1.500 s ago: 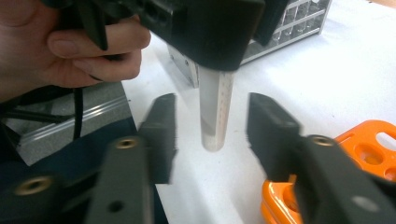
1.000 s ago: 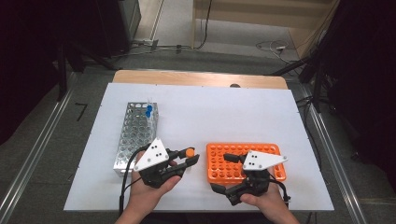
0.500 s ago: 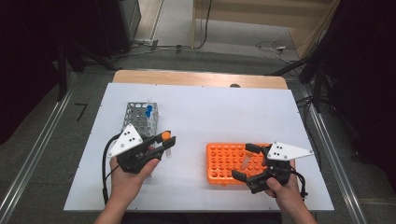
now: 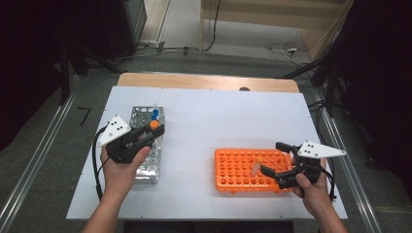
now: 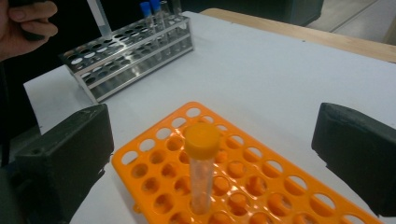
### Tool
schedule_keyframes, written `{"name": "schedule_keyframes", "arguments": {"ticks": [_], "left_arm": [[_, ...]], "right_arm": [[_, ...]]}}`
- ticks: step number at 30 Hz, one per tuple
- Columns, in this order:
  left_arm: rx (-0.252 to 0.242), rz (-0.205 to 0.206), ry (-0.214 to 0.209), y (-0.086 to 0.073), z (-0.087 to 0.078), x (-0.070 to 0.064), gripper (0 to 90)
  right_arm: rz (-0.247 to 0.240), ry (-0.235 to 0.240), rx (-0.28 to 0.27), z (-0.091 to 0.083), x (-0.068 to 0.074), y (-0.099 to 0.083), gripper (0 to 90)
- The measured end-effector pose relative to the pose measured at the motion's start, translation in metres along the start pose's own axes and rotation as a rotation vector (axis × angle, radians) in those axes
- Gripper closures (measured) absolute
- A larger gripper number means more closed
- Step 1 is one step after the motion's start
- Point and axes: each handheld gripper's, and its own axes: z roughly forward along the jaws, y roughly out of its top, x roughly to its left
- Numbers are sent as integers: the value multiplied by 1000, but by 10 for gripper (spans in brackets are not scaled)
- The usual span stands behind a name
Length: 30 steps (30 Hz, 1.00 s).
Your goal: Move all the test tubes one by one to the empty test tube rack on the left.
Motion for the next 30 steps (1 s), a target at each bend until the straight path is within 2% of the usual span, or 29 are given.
{"name": "schedule_keyframes", "arguments": {"ticks": [5, 7, 13, 17, 25, 30], "left_arm": [[-2, -3, 43, 0, 4, 10, 711], [-8, -18, 58, 0, 5, 14, 711], [-19, -14, 99, 0, 7, 24, 711], [-27, -21, 120, -1, 6, 30, 711], [-60, -68, 166, -4, 8, 44, 711], [-54, -57, 184, -8, 13, 46, 710]], "right_arm": [[26, -27, -2, -6, -14, -7, 0], [33, -43, 3, -9, -19, -9, 0], [46, -68, 3, -13, -27, -13, 0], [48, -81, 12, -13, -30, -16, 0], [56, -91, 23, -13, -31, -20, 0], [59, -97, 22, -15, -33, -21, 0]]}}
